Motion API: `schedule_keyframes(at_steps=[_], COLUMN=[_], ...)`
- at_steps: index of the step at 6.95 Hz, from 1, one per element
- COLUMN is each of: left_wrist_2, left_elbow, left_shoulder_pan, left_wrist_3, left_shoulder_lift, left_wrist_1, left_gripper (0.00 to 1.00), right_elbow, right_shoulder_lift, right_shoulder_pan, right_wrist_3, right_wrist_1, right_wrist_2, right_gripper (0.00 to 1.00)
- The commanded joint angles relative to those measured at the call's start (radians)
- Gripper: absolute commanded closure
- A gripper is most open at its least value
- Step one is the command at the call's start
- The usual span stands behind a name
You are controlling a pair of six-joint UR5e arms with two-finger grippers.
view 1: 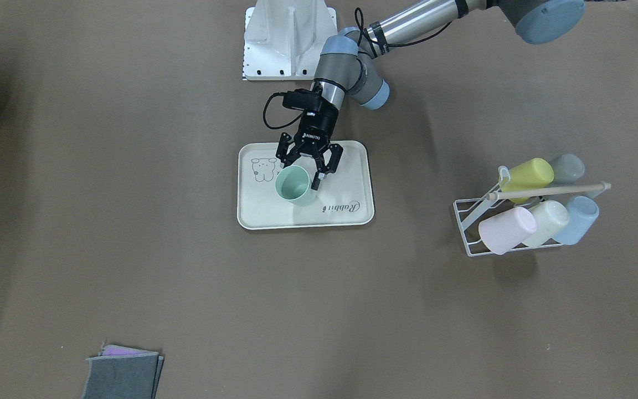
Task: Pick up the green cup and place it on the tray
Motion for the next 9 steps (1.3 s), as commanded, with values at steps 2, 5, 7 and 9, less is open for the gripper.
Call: schedule_keyframes(at_steps=[2, 5, 7, 9], left_wrist_2=[0.0, 0.0, 0.0, 0.0], left_elbow=[0.003, 0.006, 0.006, 0.003], left_shoulder_pan=[0.0, 0.0, 0.0, 0.0], left_wrist_3=[-0.002, -0.001, -0.002, -0.004], left_shoulder_lift=[0.005, 0.012, 0.013, 0.01], left_wrist_1=[0.0, 0.0, 0.0, -0.014], left_gripper=[0.18, 0.18, 0.18, 0.16], right_elbow=[0.001, 0.001, 0.001, 0.003], right_shoulder_lift=[0.0, 0.0, 0.0, 0.002], right_shoulder_pan=[0.0, 0.0, 0.0, 0.0], right_wrist_3=[0.0, 0.0, 0.0, 0.002], right_wrist_1=[0.002, 0.003, 0.003, 0.003], right_wrist_2=[0.003, 0.003, 0.003, 0.003], right_gripper=[0.0, 0.0, 0.0, 0.0])
